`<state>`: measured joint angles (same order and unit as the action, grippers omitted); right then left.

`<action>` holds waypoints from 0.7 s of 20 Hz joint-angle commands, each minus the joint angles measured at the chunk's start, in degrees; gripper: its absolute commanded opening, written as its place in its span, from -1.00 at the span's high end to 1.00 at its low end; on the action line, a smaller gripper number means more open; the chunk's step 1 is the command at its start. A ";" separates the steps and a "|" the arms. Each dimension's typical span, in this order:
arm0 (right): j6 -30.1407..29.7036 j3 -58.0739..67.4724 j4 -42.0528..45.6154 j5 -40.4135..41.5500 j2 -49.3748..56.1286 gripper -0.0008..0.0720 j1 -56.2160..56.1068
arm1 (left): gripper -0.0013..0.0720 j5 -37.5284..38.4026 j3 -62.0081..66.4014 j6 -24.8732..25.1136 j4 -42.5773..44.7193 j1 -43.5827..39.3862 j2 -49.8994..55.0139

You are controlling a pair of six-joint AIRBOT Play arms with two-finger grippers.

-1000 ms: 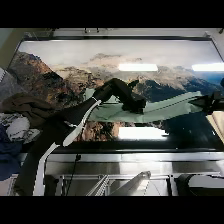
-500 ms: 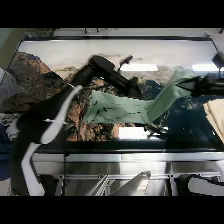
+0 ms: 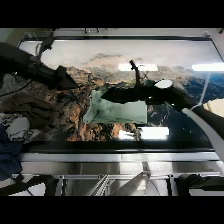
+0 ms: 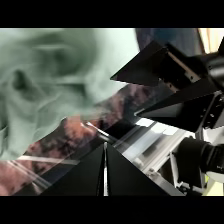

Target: Fold the shirts.

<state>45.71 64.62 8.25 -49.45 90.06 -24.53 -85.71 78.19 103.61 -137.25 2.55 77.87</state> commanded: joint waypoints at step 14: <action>15.74 -19.45 20.44 -13.44 -4.02 -0.94 39.43 | 0.90 3.65 -24.48 5.40 0.63 7.13 -14.71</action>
<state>62.59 50.17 31.83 -61.82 83.37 12.10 -82.06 54.70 108.55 -136.16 9.58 63.48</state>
